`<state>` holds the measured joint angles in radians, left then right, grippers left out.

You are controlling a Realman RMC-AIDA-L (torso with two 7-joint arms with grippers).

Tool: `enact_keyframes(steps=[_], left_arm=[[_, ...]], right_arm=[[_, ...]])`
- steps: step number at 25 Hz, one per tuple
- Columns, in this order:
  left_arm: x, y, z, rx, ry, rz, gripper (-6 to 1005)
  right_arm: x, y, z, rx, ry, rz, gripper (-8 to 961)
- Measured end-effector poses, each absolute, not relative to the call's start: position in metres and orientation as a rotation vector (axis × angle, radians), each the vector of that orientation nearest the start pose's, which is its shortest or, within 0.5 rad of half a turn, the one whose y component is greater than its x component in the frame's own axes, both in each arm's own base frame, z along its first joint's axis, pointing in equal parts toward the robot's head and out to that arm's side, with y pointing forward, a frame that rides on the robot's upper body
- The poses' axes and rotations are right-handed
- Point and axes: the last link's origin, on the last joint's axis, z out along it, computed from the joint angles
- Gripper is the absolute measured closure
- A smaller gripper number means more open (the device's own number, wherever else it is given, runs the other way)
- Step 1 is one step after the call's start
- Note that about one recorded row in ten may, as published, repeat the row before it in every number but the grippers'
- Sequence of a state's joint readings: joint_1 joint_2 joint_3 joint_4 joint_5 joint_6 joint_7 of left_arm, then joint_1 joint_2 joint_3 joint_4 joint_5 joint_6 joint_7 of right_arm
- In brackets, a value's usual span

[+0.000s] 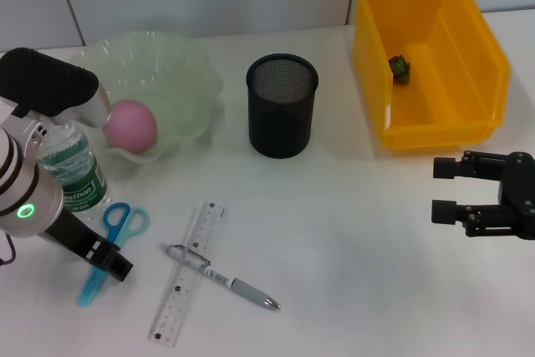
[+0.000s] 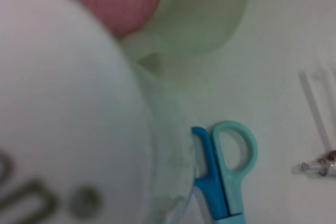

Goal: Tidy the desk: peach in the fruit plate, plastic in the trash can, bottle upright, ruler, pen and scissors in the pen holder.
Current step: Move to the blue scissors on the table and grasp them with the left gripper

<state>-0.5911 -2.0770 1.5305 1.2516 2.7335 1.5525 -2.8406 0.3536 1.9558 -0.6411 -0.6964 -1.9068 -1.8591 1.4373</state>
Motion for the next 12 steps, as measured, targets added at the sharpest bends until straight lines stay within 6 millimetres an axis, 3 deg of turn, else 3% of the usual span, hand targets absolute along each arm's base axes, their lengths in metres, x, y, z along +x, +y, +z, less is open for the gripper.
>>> enact_keyframes(steps=[12], left_arm=[[-0.2136, 0.3383, -0.0208, -2.357, -1.203, 0.799, 293]], right_arm=[[0.3019, 0.2705, 0.0671, -2.724, 0.73, 0.864, 148]])
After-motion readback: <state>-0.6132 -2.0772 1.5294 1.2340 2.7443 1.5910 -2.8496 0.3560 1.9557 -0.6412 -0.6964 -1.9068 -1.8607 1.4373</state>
